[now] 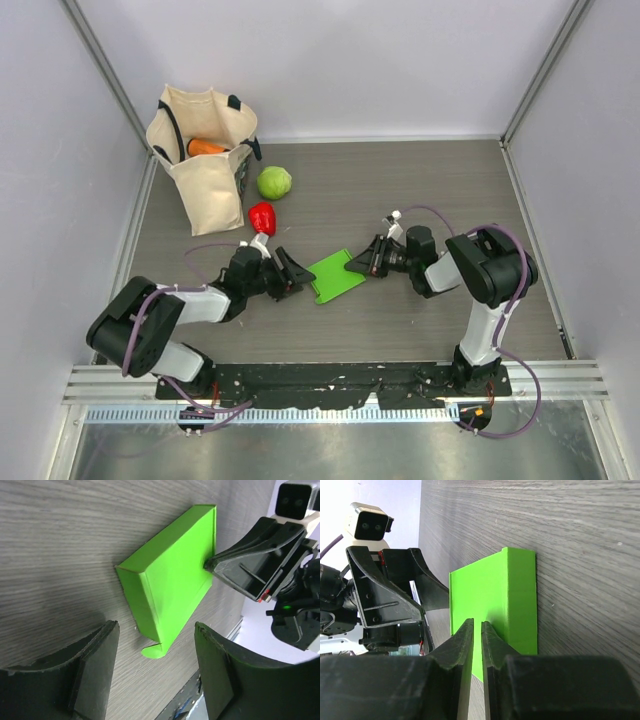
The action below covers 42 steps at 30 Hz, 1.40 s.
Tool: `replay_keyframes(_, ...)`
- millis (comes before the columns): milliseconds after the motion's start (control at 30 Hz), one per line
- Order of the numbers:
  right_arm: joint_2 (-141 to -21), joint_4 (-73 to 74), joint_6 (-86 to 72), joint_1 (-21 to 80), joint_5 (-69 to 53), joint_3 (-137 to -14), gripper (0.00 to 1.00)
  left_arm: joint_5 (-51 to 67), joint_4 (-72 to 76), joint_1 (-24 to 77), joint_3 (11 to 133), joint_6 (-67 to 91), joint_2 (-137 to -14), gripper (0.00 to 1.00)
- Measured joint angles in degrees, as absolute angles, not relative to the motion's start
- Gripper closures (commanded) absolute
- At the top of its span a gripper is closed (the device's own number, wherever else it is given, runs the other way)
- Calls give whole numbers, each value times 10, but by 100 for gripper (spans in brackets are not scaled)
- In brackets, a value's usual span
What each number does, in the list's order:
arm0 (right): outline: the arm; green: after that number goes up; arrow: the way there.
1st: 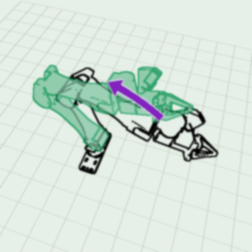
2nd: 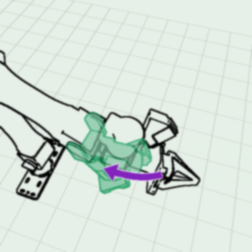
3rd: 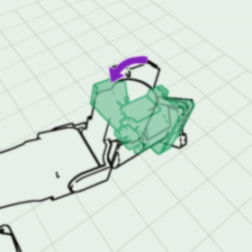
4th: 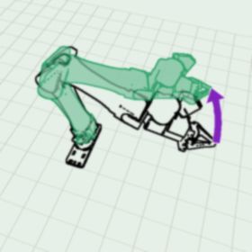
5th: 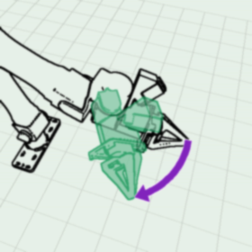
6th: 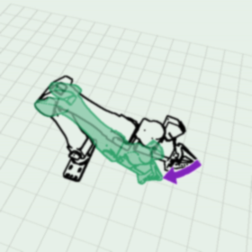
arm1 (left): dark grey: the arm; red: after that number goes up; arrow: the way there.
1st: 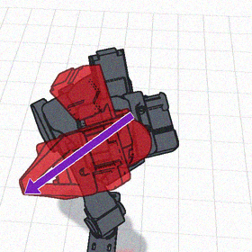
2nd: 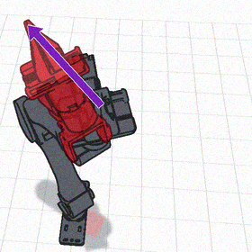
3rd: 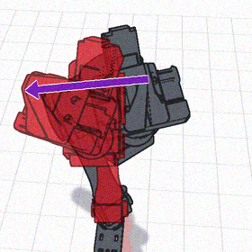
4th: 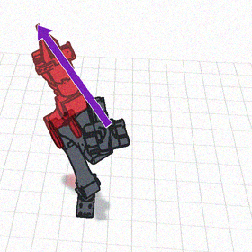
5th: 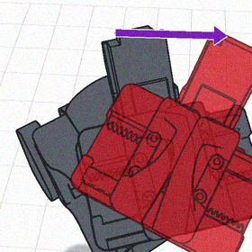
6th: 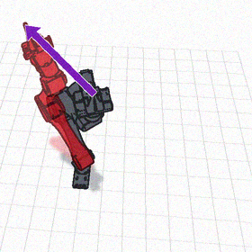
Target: Fold the paper box
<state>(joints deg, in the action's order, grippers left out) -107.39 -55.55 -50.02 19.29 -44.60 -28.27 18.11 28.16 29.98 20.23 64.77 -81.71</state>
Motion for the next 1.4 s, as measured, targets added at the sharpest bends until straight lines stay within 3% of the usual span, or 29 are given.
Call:
replay_keyframes(533, -1098, -611, -538, 142, -453, -266, 83, 176, 366, 324, 207, 732, -882, 33)
replay_keyframes(800, -1135, -678, -587, 133, -475, -263, 83, 158, 367, 344, 240, 726, -918, 44)
replay_keyframes(867, -1133, -675, -586, 133, -474, -263, 83, 140, 343, 351, 254, 715, -917, 51)
replay_keyframes(1200, -1067, -550, -534, 134, -446, -270, 83, 80, 222, 370, 314, 686, -917, 62)
replay_keyframes(1400, -1007, -425, -481, 138, -418, -288, 76, 68, 206, 374, 322, 672, -917, 68)
